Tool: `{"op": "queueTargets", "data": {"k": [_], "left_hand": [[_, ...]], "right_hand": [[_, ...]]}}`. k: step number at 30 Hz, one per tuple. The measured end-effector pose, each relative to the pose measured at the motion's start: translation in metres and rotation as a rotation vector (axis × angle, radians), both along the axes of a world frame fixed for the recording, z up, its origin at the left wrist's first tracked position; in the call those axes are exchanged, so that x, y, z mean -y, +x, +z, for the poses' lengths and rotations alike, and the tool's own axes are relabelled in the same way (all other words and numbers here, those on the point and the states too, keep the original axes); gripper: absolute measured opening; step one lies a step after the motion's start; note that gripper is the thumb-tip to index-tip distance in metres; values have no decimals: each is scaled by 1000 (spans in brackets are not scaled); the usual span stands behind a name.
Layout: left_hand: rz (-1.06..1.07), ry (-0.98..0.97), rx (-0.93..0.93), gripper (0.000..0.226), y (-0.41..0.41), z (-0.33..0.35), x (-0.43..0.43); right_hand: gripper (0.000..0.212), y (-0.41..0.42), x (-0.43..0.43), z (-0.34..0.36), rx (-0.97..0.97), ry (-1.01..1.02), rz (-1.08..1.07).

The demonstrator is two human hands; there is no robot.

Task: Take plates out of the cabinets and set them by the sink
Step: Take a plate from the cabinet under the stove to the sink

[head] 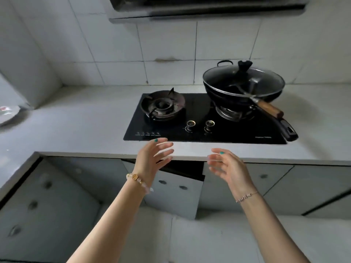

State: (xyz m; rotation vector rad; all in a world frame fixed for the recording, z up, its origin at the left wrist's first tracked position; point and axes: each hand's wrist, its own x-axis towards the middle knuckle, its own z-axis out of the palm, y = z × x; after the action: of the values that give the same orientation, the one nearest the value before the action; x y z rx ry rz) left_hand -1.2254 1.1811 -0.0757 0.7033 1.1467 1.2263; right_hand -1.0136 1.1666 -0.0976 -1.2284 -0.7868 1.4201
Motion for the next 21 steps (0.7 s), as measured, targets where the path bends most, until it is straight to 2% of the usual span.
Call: {"op": "queueTargets", "data": {"k": [5,12,21], "left_hand": [[-65,-90,33,23,17,-23,-4],[-141,-130,44,27,-11,-46,-21],[-276,-181,-25,26,-34,-72,-53]], "right_hand": [[23,1,14,-25,0,-64,-68],[24,-27,7,-39,0,-99,-167],[23,-56,-17,-62,45,-179,-210]]}}
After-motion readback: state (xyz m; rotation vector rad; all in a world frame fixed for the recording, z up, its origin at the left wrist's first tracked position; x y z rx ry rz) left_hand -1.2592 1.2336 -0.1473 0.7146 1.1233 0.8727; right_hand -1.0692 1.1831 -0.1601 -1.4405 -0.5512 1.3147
